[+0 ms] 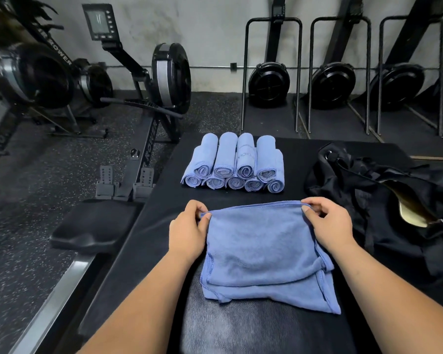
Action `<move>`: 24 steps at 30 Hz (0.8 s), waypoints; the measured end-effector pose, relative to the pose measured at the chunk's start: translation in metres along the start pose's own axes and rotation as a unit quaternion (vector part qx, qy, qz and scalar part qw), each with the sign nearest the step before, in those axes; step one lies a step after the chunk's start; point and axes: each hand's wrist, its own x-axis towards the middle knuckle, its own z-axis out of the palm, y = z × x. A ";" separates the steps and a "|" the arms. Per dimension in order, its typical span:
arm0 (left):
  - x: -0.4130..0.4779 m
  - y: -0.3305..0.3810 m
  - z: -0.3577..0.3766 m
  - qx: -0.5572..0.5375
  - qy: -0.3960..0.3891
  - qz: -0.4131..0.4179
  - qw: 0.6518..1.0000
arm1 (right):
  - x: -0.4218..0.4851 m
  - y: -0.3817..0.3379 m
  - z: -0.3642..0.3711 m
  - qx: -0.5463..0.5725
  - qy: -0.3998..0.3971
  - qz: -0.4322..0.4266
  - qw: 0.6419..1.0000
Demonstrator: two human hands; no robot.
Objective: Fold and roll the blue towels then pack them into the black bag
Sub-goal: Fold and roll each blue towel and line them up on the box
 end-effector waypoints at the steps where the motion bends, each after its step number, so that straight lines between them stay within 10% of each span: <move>1: 0.000 0.000 -0.004 -0.034 -0.009 -0.006 0.999 | -0.003 -0.002 -0.002 0.002 0.003 0.001 1.000; 24: -0.041 0.122 -0.171 -0.031 0.024 0.123 0.992 | -0.058 -0.155 -0.138 0.000 0.050 -0.111 0.993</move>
